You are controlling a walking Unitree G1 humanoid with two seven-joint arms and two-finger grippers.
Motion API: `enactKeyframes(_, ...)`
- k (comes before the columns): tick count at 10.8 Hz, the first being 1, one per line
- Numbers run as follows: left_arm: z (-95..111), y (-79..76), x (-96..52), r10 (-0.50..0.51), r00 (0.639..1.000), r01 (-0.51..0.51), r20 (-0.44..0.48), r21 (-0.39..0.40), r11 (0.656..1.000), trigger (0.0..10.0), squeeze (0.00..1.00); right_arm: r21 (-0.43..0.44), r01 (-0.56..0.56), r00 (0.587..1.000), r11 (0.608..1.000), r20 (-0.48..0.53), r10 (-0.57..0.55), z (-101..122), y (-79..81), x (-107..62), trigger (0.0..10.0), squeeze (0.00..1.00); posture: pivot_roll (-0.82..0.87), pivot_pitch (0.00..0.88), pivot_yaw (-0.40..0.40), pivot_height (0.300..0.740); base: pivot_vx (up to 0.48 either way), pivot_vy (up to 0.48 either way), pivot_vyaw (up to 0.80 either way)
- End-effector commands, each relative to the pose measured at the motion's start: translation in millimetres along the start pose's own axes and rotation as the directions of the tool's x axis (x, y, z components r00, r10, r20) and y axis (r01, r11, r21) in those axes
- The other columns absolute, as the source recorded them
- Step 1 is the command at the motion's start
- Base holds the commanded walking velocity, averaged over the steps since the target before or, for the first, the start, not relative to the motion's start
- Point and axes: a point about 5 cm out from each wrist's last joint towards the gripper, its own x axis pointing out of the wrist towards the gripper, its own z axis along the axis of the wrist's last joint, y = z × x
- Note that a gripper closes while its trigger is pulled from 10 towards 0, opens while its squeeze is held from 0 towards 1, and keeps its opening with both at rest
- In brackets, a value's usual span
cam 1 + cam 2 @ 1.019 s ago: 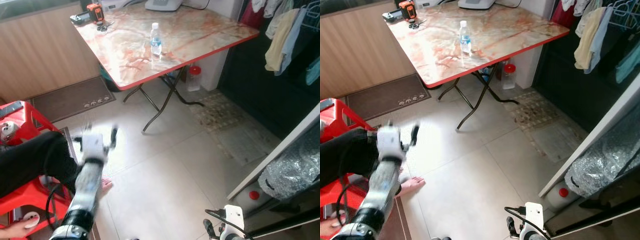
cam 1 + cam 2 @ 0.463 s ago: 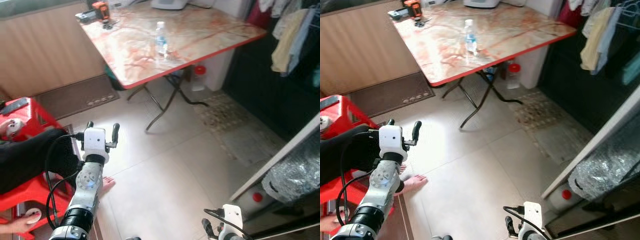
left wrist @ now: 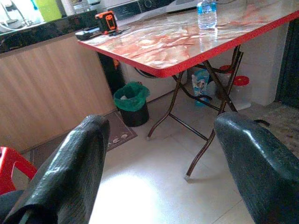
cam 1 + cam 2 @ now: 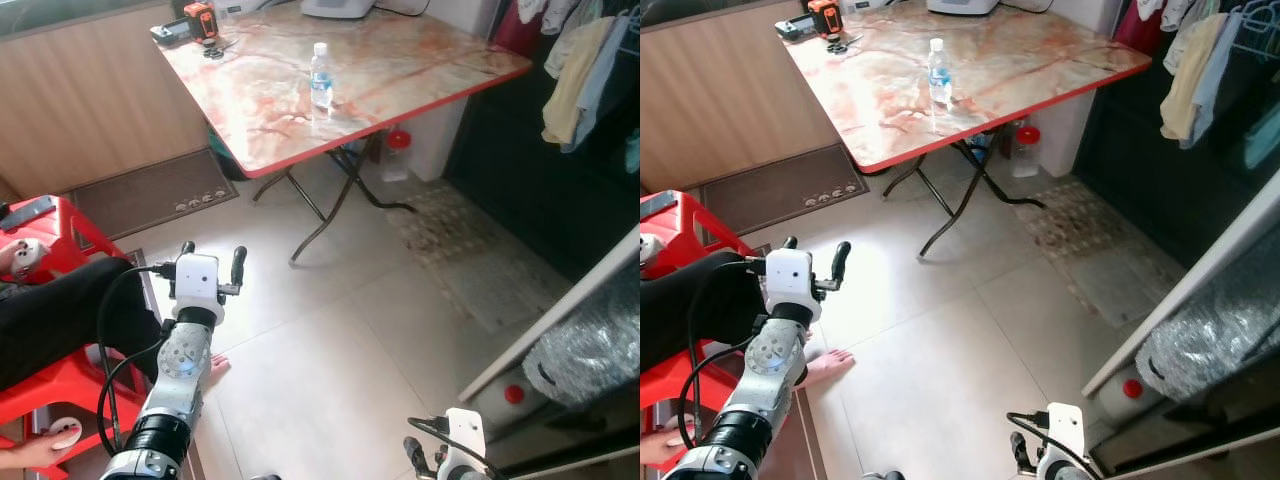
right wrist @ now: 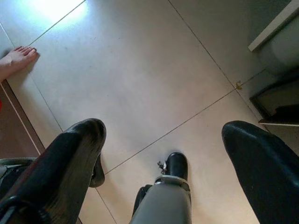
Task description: Restocking fridge
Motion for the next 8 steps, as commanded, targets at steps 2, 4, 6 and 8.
enactKeyframes(2,4.8,-0.7,3.0,-0.013,1.000,0.012,0.013,0.018,1.000,10.0,0.00,0.001,-0.004,1.000,1.000,-0.025,0.004,-5.6,1.1,-0.6,10.0,0.00,0.02,0.118,0.049,0.740,0.255,0.000,0.00)
enactKeyframes(4,7.3,-1.1,5.0,-0.013,1.000,0.012,0.021,0.017,1.000,10.0,0.00,0.003,-0.007,1.000,1.000,-0.025,0.007,-5.6,1.4,-0.5,10.0,0.00,0.02,0.119,0.049,0.740,0.253,0.000,0.00)
enactKeyframes(6,9.7,-2.3,5.9,-0.014,0.999,0.014,0.029,0.016,1.000,10.0,0.00,-0.025,-0.015,1.000,1.000,-0.027,0.014,-4.7,0.8,-0.5,10.0,0.00,0.01,0.127,0.044,0.740,0.264,0.000,0.00)
enactKeyframes(8,10.3,-4.0,5.5,-0.012,0.999,0.011,0.030,0.010,1.000,10.0,0.00,-0.052,-0.021,0.999,0.998,-0.031,0.020,-3.9,-0.6,-0.7,10.0,0.00,-0.01,0.135,0.039,0.740,0.268,0.000,0.40)
